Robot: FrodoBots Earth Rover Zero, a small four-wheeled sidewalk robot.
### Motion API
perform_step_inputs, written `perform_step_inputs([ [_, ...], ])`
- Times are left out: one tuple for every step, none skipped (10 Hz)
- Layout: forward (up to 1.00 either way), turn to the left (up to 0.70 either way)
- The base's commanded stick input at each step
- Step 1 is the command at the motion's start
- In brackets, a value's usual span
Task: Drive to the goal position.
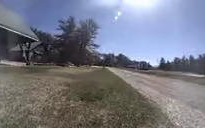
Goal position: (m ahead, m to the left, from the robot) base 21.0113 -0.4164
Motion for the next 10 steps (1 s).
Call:
perform_step_inputs([
  [0.69,0.06],
  [0.69,0.06],
  [0.69,0.06],
  [0.69,0.06],
  [0.69,0.06],
  [0.69,0.06],
  [0.69,0.06],
  [0.69,0.06],
  [0.69,0.06],
  [0.69,0.06],
])
